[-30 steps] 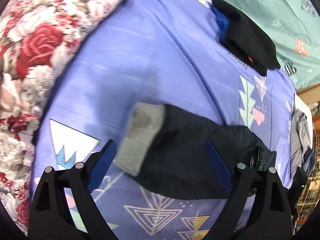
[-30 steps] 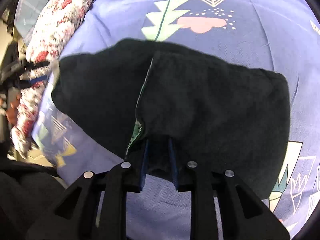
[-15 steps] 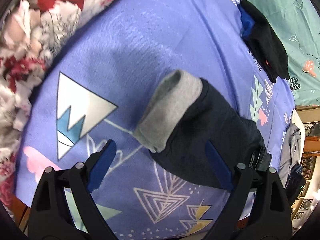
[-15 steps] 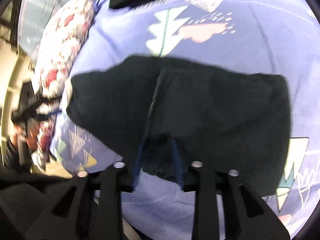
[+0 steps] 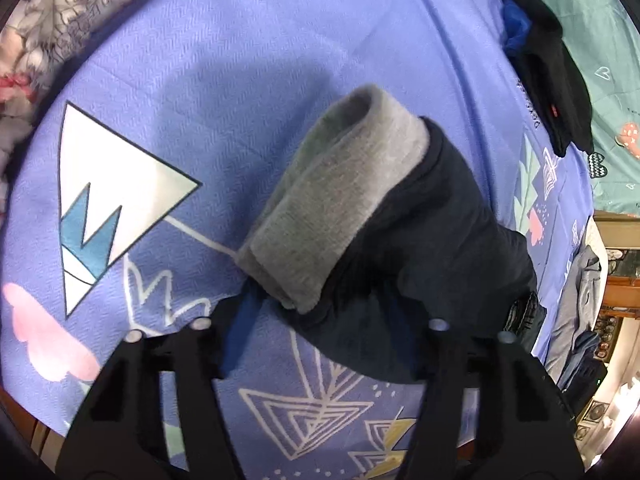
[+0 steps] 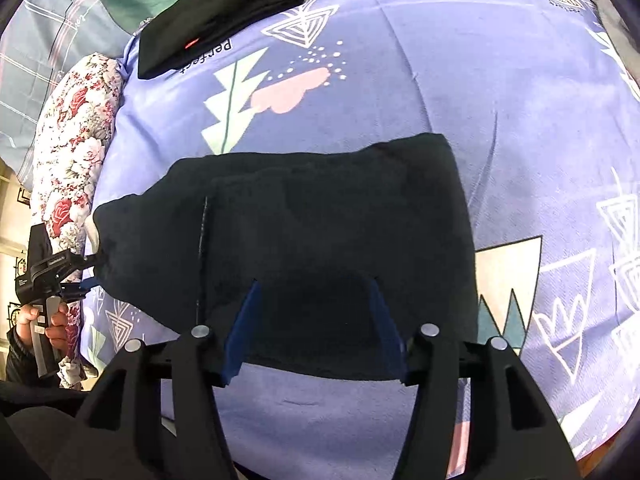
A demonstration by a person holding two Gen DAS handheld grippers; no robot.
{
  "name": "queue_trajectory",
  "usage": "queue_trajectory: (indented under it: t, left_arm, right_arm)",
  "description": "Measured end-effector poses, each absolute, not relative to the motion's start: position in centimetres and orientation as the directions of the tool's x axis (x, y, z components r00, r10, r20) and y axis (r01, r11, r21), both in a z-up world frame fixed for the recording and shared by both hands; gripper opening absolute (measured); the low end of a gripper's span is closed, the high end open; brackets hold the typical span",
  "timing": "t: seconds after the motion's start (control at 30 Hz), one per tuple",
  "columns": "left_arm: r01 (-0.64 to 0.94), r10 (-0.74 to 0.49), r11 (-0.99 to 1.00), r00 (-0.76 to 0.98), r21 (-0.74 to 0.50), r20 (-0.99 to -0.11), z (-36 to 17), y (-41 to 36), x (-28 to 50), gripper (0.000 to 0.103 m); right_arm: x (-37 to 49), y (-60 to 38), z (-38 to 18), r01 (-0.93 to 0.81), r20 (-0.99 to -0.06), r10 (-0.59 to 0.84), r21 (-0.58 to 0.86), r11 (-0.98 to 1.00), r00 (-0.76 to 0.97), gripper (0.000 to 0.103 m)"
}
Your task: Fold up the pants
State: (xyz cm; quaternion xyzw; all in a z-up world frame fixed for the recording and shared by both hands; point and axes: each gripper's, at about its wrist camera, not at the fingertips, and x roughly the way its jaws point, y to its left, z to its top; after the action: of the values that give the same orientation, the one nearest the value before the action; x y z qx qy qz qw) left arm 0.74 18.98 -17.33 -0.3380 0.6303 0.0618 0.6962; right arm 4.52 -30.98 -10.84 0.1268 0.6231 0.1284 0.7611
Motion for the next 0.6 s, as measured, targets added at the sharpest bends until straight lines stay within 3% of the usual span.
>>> queue_trajectory:
  t: [0.27, 0.3, 0.33, 0.43, 0.6]
  left_arm:
    - [-0.546, -0.349, 0.735, 0.203, -0.401, -0.915, -17.5, 19.7, 1.3, 0.058]
    - [-0.548, -0.338, 0.740, 0.199, -0.390, -0.920, -17.4, 19.7, 1.2, 0.054]
    - [-0.550, -0.321, 0.746, 0.196, -0.375, -0.926, -17.3, 19.7, 1.1, 0.041]
    - [-0.536, -0.346, 0.738, 0.222, -0.411, -0.912, -17.0, 19.7, 0.8, 0.022]
    - [-0.413, -0.299, 0.824, 0.262, -0.387, -0.917, -13.9, 17.5, 1.1, 0.018]
  right_arm:
    - [4.7, -30.1, -10.6, -0.063, -0.908, 0.372, 0.367, 0.928, 0.191, 0.057]
    - [4.8, -29.9, -10.6, -0.070, -0.908, 0.375, 0.368, 0.927, 0.189, 0.057]
    - [4.8, -29.8, -10.6, -0.075, -0.907, 0.377, 0.370, 0.926, 0.189, 0.057]
    - [5.0, -29.8, -10.6, -0.081, -0.903, 0.383, 0.375, 0.924, 0.192, 0.057]
    - [5.6, -30.4, -10.5, -0.081, -0.893, 0.397, 0.388, 0.918, 0.213, 0.057]
